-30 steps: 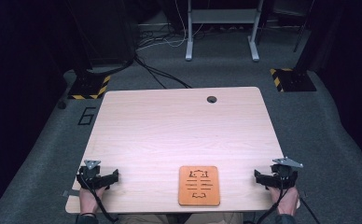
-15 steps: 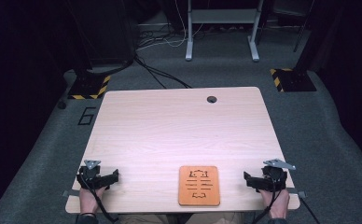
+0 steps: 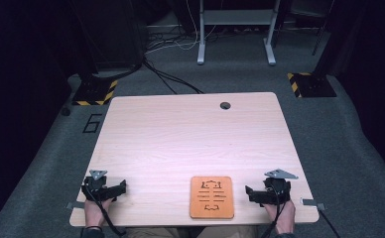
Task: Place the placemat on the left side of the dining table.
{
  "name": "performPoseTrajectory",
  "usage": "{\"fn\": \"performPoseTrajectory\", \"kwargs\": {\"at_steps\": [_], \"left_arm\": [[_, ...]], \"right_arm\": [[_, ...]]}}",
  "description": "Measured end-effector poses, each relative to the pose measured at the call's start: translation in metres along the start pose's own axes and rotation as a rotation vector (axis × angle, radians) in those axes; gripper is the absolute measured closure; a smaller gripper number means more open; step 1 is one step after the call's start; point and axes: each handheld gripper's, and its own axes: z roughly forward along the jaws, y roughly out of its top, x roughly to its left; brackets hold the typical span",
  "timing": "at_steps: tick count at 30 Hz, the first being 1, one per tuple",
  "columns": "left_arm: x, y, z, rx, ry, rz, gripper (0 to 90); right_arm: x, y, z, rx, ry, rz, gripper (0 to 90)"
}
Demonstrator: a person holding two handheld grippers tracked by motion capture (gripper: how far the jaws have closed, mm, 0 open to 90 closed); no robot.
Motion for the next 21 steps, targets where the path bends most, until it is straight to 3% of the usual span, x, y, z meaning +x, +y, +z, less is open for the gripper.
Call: {"fn": "performPoseTrajectory", "kwargs": {"at_steps": [21], "left_arm": [[0.0,0.0,0.0,0.0,0.0,0.0,0.0]], "right_arm": [[0.036,0.005,0.018,0.052,0.069,-0.075,0.0]]}}
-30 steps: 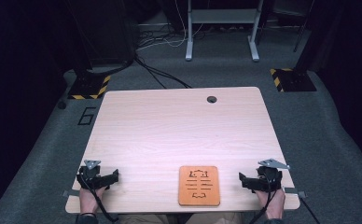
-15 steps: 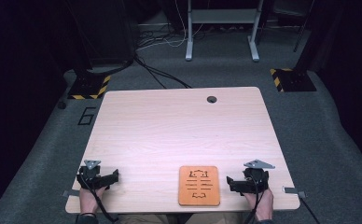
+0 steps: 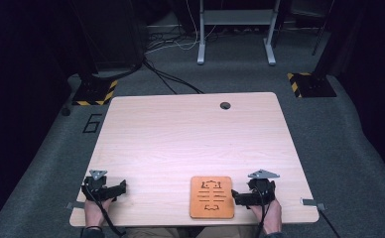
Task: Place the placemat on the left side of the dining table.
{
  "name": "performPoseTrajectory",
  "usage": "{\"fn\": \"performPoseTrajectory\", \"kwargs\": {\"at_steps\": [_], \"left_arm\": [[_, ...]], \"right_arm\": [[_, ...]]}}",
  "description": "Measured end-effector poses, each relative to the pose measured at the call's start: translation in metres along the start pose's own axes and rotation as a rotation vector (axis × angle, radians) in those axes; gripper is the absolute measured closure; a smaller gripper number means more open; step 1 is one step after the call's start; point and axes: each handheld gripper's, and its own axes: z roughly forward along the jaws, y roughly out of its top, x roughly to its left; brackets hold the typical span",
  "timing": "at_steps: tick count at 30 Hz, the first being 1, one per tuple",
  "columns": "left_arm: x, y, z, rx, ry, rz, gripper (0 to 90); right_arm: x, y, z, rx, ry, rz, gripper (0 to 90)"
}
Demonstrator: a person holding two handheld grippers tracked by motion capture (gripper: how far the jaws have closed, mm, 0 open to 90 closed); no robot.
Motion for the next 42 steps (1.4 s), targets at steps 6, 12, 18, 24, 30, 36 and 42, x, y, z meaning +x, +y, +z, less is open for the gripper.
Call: {"fn": "performPoseTrajectory", "kwargs": {"at_steps": [6,12,18,24,30,36,42], "left_arm": [[0.0,0.0,0.0,0.0,0.002,0.001,0.0],[0.0,0.0,0.0,0.0,0.0,0.0,0.0],[0.0,0.0,0.0,0.0,0.002,0.002,0.0],[0.0,0.0,0.0,0.001,0.001,0.003,0.0],[0.0,0.0,0.0,0.001,0.001,0.003,0.0],[0.0,0.0,0.0,0.001,0.001,0.003,0.0],[0.0,0.0,0.0,0.001,0.001,0.003,0.0]], "right_arm": [[0.008,0.004,0.008,0.02,0.019,-0.02,0.0],[0.015,0.007,0.012,0.038,0.017,-0.027,0.0],[0.017,0.009,0.017,0.052,0.003,-0.03,0.0],[0.021,0.01,0.023,0.064,-0.007,-0.044,0.0],[0.02,0.011,0.023,0.069,-0.015,-0.037,0.0],[0.019,0.012,0.024,0.074,-0.011,-0.031,0.0],[0.015,0.011,0.023,0.081,-0.003,-0.02,0.0]]}}
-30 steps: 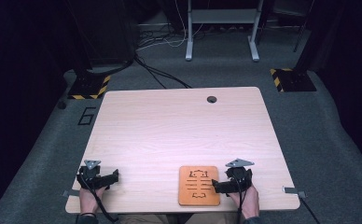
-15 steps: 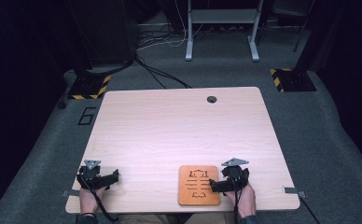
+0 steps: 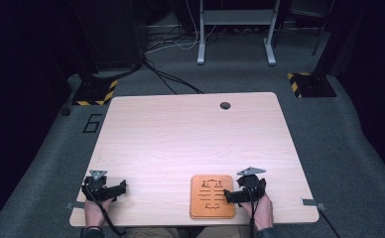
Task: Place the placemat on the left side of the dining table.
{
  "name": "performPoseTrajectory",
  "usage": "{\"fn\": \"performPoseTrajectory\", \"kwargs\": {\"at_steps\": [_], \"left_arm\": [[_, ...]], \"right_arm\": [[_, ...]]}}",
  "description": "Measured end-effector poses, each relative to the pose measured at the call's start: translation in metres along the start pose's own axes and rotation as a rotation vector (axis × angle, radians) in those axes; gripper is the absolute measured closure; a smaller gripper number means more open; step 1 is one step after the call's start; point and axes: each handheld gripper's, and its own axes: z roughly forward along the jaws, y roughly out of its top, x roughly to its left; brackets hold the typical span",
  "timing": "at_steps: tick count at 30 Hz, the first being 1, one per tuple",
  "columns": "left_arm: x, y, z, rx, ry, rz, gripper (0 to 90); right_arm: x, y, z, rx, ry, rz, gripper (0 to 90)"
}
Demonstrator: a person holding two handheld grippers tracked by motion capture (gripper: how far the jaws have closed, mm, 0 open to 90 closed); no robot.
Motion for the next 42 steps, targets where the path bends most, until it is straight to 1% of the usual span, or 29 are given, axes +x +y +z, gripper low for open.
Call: {"fn": "performPoseTrajectory", "kwargs": {"at_steps": [6,12,19,21,22,26,27,28,32,41,42], "left_arm": [[0.0,0.0,0.0,0.0,0.0,0.0,0.0],[0.0,0.0,0.0,0.0,0.0,0.0,0.0],[0.0,0.0,0.0,0.0,0.0,0.0,0.0],[0.0,0.0,0.0,0.0,0.0,0.0,0.0],[0.0,0.0,0.0,0.0,0.001,0.0,0.0],[0.0,0.0,0.0,0.0,0.001,0.0,0.0],[0.0,0.0,0.0,0.0,0.001,0.0,0.0],[0.0,0.0,0.0,0.0,0.001,0.0,0.0],[0.0,0.0,0.0,0.0,0.001,0.0,0.0],[0.0,0.0,0.0,-0.001,0.001,0.0,0.0],[0.0,0.0,0.0,-0.004,-0.001,-0.002,0.0]], "right_arm": [[-0.003,-0.001,-0.002,0.007,0.003,0.001,0.2],[-0.008,-0.003,-0.005,0.028,0.017,0.018,0.9],[-0.013,-0.004,-0.007,0.039,0.018,0.005,0.9],[-0.013,-0.004,-0.008,0.047,0.017,0.012,0.9],[-0.015,-0.004,-0.008,0.039,0.022,-0.002,1.0],[-0.017,-0.005,-0.01,0.05,0.023,0.001,0.9],[-0.018,-0.005,-0.01,0.047,0.021,-0.003,0.9],[-0.019,-0.005,-0.01,0.057,0.022,0.0,0.9],[-0.022,-0.004,-0.011,0.068,0.021,-0.01,0.8],[-0.023,-0.004,-0.012,0.083,0.015,-0.02,0.5],[-0.025,-0.005,-0.012,0.086,0.0,-0.017,0.0]]}}
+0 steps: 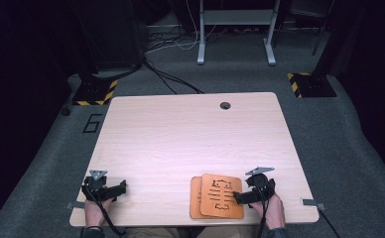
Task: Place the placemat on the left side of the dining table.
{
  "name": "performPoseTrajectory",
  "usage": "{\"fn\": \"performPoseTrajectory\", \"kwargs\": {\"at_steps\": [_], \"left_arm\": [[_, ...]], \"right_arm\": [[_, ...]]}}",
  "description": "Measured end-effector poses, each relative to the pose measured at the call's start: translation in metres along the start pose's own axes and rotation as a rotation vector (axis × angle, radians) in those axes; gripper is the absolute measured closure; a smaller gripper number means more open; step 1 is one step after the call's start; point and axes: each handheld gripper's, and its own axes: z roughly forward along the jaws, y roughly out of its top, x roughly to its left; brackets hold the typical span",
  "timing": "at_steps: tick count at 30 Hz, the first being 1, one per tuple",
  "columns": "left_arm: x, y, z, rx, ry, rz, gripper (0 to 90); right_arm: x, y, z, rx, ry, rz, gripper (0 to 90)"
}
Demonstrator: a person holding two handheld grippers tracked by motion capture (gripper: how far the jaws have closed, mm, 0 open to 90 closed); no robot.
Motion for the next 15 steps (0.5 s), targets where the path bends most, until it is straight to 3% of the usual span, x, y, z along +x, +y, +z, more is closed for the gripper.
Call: {"fn": "performPoseTrajectory", "kwargs": {"at_steps": [15], "left_arm": [[-0.0032,-0.0008,-0.0025,0.009,0.005,-0.002,0.0]], "right_arm": [[-0.003,-0.005,-0.0004,-0.039,-0.013,-0.006,0.0]]}}
